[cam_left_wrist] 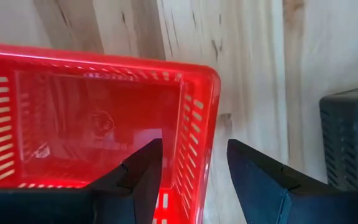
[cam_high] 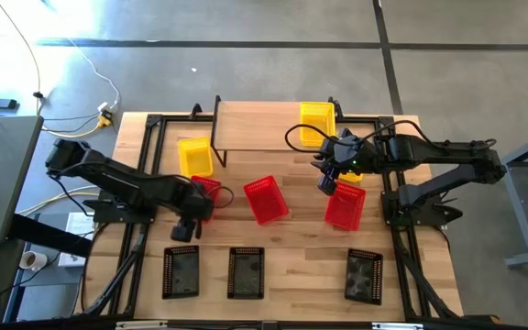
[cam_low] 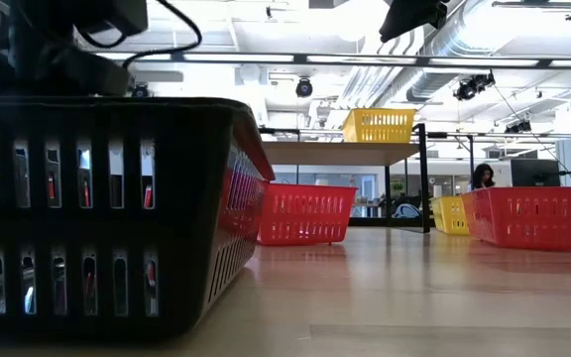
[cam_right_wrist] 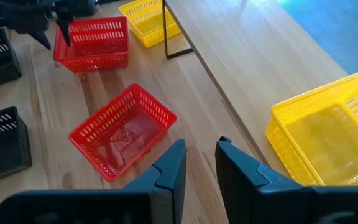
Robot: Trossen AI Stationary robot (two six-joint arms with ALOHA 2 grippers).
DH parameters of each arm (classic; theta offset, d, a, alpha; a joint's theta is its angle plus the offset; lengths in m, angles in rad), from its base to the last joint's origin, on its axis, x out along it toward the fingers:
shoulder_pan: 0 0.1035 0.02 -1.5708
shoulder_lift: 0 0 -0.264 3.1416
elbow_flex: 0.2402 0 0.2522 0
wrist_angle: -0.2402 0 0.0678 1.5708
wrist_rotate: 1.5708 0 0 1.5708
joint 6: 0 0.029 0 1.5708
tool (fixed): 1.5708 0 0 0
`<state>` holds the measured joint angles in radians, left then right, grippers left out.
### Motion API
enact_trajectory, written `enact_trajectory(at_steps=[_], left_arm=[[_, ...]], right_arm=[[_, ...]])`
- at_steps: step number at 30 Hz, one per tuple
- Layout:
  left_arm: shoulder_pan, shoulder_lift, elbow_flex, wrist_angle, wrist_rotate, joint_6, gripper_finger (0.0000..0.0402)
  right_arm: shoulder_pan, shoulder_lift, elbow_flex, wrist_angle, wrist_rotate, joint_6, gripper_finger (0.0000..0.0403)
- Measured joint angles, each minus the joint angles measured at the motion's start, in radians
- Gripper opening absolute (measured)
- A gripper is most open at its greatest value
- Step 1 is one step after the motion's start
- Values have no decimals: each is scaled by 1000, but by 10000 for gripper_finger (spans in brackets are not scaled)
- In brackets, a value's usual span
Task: Stack baskets on shelf by color
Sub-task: Put the left red bin on the shelf
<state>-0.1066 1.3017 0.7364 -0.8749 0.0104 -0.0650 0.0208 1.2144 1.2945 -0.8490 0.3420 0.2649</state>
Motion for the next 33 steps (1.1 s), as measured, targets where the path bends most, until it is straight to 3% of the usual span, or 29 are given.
enact_trajectory(at_steps=[9, 19, 26, 33], left_arm=[[0, 99, 0, 0, 1, 17, 157], [0, 93, 0, -1, 18, 5, 11], [0, 30, 20, -19, 79, -33, 5], [0, -63, 141, -50, 71, -36, 1]], right_arm=[[0, 0, 0, 0, 0, -2, 74], [0, 0, 0, 0, 0, -3, 74], [0, 0, 0, 0, 0, 0, 74], [0, 0, 0, 0, 0, 13, 74]])
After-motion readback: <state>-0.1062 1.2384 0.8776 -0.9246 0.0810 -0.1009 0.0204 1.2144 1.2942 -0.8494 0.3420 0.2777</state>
